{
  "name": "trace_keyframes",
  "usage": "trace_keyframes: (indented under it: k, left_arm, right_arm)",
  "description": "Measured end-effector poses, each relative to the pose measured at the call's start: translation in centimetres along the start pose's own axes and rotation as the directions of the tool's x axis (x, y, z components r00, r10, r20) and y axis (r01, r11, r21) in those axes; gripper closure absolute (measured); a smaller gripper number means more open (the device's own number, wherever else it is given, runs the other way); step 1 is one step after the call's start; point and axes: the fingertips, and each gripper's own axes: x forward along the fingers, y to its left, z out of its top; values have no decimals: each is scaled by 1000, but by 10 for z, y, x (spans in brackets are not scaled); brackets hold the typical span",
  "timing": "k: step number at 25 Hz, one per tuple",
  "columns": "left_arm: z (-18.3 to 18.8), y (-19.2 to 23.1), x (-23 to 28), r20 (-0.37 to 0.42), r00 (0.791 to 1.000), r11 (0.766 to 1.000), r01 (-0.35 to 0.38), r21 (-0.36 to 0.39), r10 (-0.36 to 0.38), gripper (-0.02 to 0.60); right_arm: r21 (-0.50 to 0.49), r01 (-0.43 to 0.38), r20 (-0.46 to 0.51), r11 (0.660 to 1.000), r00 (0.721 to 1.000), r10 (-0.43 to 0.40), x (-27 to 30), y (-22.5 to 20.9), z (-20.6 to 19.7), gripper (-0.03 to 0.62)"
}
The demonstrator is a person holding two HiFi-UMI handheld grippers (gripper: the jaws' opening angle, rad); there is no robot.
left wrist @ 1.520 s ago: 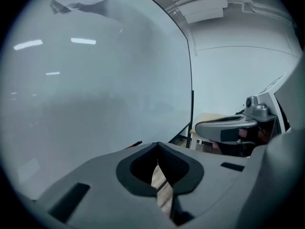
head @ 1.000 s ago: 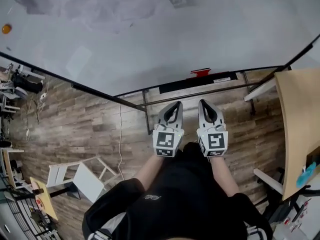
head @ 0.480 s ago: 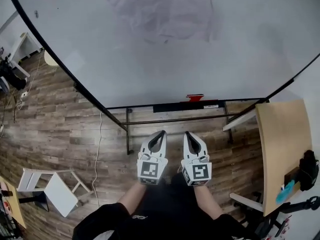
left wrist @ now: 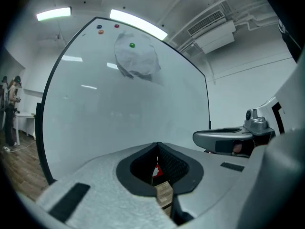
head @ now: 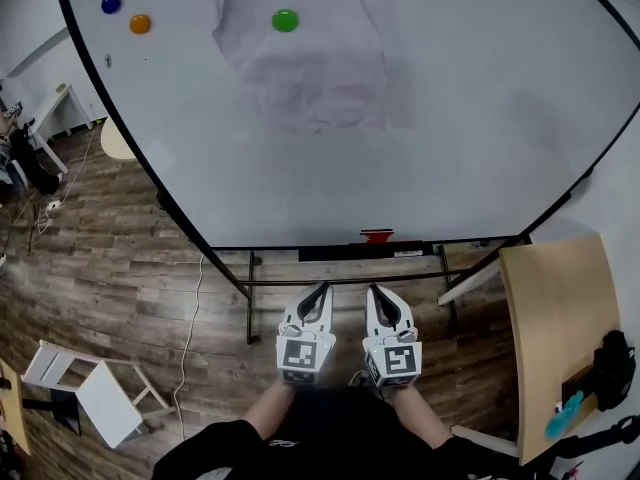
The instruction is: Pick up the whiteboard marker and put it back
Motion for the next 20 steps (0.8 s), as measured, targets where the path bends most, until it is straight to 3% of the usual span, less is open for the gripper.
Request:
trace_keyframes:
  k: [4,11,16,20]
  left_arm:
    - [0,-11,7,-11,1000,1000,-3,25,3,575]
    - [7,-32,16,-1,1000,1000,-15,-24,15,575]
    - [5,-41,20,-17,1000,999,-10,37,10,575]
    - [5,-48,22,3,1000,1000,-8,0,8,575]
  right_arm:
    - [13,-6,17,1000,1000,6,0,-12,3,592]
    - [21,-23,29,1000,999,23,-8,-28,4,592]
    - [29,-14,25,999,1000,13,-14,-38,2,592]
    - [32,-11,26,999,1000,11,-17,-43,1,592]
